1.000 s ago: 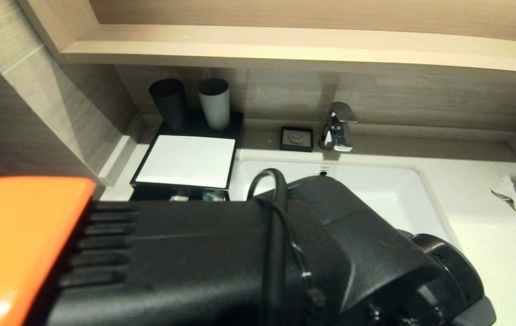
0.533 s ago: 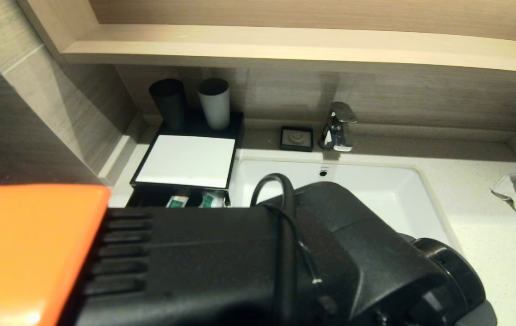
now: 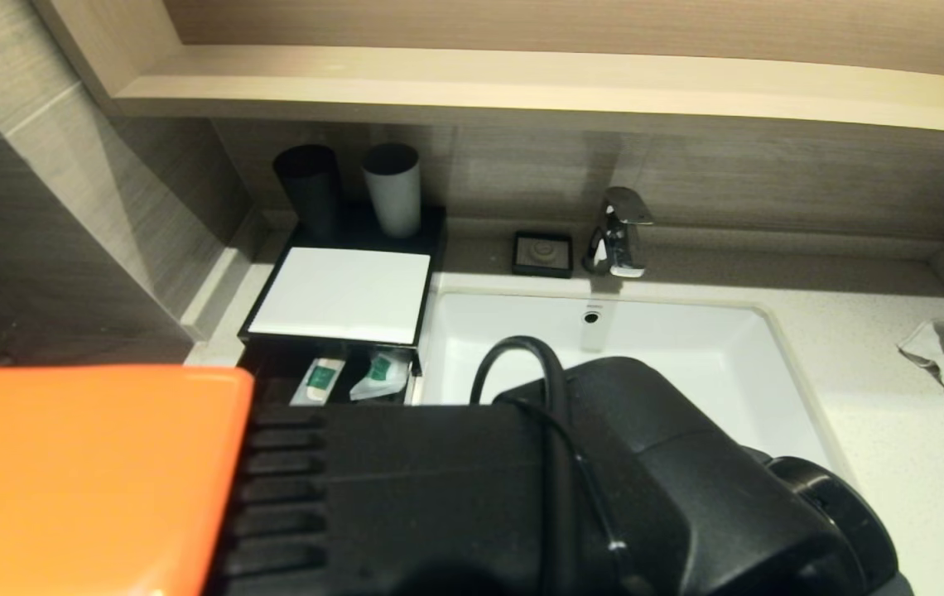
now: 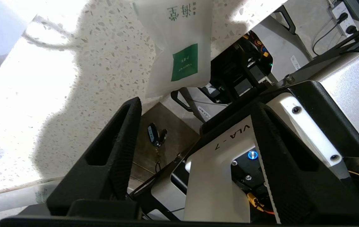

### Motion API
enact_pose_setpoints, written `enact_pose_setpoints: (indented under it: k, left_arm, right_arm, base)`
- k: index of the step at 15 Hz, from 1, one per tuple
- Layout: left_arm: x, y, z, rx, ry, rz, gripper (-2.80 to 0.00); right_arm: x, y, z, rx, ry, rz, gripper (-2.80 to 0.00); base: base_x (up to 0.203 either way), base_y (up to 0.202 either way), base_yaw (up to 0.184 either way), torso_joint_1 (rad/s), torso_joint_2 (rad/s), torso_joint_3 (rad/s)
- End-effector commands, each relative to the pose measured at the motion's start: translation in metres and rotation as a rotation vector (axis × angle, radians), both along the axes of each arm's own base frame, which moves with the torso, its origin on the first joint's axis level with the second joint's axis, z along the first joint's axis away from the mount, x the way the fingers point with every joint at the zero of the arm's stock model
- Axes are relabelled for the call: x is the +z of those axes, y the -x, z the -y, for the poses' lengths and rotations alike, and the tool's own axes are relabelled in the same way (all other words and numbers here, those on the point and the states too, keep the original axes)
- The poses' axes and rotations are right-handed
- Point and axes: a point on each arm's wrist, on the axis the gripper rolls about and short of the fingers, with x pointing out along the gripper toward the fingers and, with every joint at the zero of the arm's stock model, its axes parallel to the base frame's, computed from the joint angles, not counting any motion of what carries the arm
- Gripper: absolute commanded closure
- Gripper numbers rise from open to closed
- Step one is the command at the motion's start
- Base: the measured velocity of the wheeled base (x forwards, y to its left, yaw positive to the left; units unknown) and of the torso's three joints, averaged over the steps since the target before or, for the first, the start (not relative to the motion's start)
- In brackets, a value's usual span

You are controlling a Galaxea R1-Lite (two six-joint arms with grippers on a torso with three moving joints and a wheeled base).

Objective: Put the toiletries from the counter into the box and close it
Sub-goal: Pick up the bathroom toiletry

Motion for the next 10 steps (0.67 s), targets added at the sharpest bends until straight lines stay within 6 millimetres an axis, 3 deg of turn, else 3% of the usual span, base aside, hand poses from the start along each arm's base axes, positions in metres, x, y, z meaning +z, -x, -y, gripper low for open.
enact_pose_setpoints:
  k: [1, 10]
  left_arm:
    - [-0.005, 0.002, 0.002, 0.010, -0.017, -0.005, -2.80]
    - [-0.016, 0.005, 0.008, 0.001, -0.049, -0.003, -2.80]
  right_arm:
    - [0.000, 0.000, 0.000, 0.000, 0.000, 0.000, 0.00]
    - [0.000, 0.000, 0.000, 0.000, 0.000, 0.000, 0.00]
  base:
    - [0.000, 0.000, 0.000, 0.000, 0.00, 0.000]
    - [0.000, 0.000, 0.000, 0.000, 0.00, 0.000]
